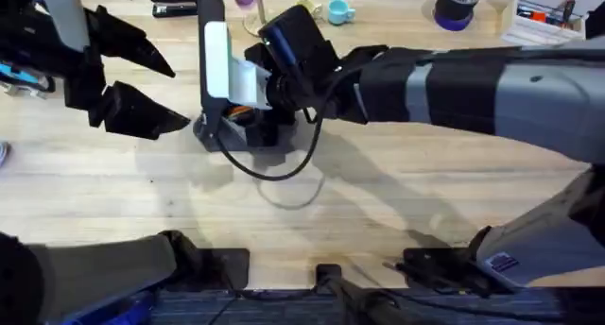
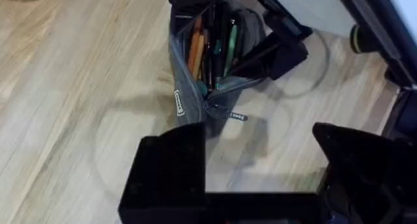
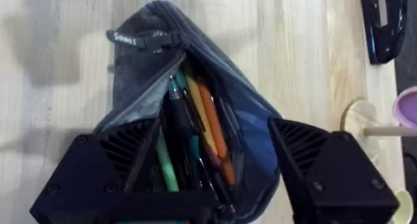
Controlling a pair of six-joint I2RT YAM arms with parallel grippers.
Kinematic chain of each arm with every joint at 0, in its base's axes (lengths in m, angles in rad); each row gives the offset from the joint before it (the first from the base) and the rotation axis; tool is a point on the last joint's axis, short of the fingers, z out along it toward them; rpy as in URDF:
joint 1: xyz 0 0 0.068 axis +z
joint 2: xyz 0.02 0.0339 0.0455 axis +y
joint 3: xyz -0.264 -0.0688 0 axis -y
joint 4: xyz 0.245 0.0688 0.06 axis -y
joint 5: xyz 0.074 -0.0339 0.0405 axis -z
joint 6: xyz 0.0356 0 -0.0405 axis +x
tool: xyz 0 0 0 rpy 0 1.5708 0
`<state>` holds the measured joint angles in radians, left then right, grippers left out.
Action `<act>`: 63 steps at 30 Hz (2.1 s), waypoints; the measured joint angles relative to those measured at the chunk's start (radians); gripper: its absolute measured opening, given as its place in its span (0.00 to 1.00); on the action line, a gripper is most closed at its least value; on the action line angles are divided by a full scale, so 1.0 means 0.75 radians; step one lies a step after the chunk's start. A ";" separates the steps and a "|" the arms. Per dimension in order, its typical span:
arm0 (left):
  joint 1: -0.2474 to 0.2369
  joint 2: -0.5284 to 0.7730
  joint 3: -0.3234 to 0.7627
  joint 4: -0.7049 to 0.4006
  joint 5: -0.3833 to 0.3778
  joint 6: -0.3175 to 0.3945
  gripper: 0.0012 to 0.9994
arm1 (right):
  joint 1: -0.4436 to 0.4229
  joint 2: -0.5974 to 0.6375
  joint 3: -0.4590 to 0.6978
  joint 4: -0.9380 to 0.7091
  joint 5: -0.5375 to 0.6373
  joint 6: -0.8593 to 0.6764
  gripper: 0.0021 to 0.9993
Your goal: Unzip the bag, pick up the pens from the table one at a time and place them inside, then zip the bag closed.
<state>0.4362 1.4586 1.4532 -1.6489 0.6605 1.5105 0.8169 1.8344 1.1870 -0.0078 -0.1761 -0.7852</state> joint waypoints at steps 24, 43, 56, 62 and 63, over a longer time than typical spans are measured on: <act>0.000 0.000 0.000 0.042 0.001 0.005 0.99 | 0.000 -0.330 0.005 -0.144 0.000 0.470 1.00; 0.288 0.003 -0.048 0.005 0.064 0.490 0.99 | 0.000 -0.348 0.005 -0.301 -0.001 0.919 1.00; 0.379 0.279 -0.166 0.052 0.079 0.732 0.99 | 0.000 -0.415 0.005 -0.346 -0.005 1.166 1.00; 0.379 0.391 -0.166 0.081 0.103 0.732 0.99 | 0.000 -0.415 0.005 -0.350 -0.005 1.434 1.00; 0.379 0.403 -0.166 0.090 0.104 0.732 0.99 | 0.000 -0.415 0.005 -0.350 -0.005 1.473 1.00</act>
<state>0.7208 1.7611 1.3285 -1.5816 0.7387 2.0593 0.8169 1.5230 1.1904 -0.2707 -0.1799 0.3193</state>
